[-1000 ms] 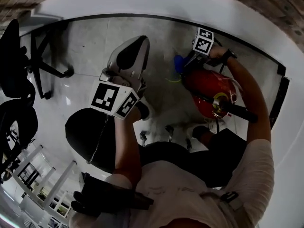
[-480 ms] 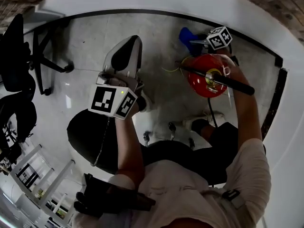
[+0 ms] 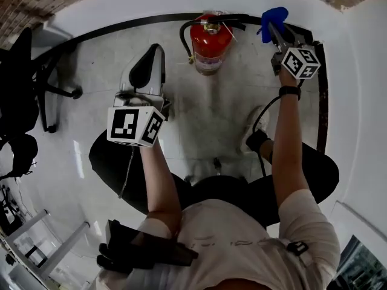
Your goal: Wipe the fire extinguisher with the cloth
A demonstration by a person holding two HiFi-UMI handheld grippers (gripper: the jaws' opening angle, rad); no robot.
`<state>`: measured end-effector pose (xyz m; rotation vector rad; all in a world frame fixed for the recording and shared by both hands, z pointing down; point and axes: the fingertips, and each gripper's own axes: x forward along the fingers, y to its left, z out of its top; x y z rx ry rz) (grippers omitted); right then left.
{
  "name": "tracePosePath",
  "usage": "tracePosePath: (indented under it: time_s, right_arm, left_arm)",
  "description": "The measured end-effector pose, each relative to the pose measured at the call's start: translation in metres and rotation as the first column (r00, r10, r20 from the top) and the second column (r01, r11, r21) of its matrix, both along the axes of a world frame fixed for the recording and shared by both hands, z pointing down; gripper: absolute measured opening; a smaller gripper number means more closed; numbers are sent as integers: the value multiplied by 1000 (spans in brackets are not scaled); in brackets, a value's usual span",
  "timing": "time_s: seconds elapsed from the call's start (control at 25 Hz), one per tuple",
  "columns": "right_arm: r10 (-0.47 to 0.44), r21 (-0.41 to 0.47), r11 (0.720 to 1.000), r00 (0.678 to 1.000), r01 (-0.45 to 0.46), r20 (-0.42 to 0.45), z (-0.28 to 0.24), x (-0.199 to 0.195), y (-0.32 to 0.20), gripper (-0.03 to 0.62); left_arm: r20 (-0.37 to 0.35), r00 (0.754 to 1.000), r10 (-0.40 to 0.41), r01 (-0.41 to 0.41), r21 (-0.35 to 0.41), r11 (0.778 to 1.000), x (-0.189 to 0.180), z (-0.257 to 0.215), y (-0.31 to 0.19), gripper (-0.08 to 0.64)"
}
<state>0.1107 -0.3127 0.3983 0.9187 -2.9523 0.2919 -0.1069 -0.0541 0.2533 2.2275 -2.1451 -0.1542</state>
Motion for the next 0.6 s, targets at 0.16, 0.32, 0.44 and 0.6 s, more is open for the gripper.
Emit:
tracePosePath:
  time_s: [0.16, 0.32, 0.44, 0.6]
  right_arm:
    - [-15, 169, 986, 999, 9, 37, -72, 50, 139, 81]
    - [-62, 186, 982, 989, 36, 136, -115, 87, 268, 81]
    - [-78, 200, 979, 986, 48, 148, -129, 119, 347, 81]
    - [-93, 223, 973, 989, 65, 118, -136, 156, 434, 80]
  left_arm:
    - [27, 999, 27, -28, 44, 999, 78, -17, 65, 0]
    - [33, 999, 27, -29, 68, 997, 156, -17, 127, 0]
    - [51, 999, 18, -22, 67, 997, 217, -18, 177, 0]
    - [58, 998, -17, 12, 82, 997, 280, -27, 242, 0]
